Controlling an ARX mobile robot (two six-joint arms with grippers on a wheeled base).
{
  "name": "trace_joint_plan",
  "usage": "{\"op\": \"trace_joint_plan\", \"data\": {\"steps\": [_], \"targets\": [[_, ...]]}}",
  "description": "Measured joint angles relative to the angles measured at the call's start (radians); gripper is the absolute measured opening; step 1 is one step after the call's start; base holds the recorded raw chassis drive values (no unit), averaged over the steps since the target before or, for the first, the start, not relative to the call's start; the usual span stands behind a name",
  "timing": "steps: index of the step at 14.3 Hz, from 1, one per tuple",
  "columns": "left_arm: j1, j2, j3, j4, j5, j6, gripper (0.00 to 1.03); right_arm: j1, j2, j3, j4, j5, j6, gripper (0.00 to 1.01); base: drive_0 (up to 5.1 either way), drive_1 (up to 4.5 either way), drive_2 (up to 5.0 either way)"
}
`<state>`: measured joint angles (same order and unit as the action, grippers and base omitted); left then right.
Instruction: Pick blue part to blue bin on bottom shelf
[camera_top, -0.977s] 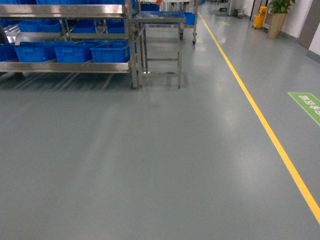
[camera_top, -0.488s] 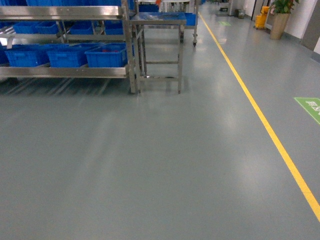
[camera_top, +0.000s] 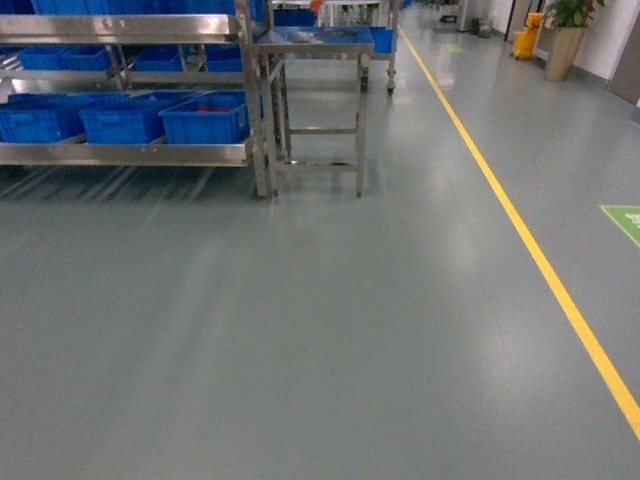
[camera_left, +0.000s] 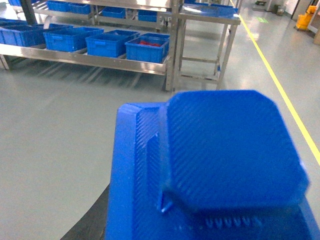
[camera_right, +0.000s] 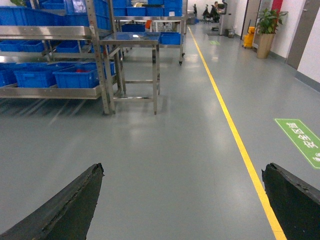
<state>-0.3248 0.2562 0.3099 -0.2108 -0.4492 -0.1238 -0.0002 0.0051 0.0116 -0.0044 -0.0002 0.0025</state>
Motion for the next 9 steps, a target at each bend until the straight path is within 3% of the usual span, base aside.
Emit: {"op": "trace_joint_plan", "data": {"steps": [9], "targets": [[0.000, 0.000, 0.000, 0.001, 0.000, 0.000, 0.44, 0.000, 0.000, 0.000, 0.000, 0.000, 0.000, 0.98, 0.1, 4.13, -4.0]]}}
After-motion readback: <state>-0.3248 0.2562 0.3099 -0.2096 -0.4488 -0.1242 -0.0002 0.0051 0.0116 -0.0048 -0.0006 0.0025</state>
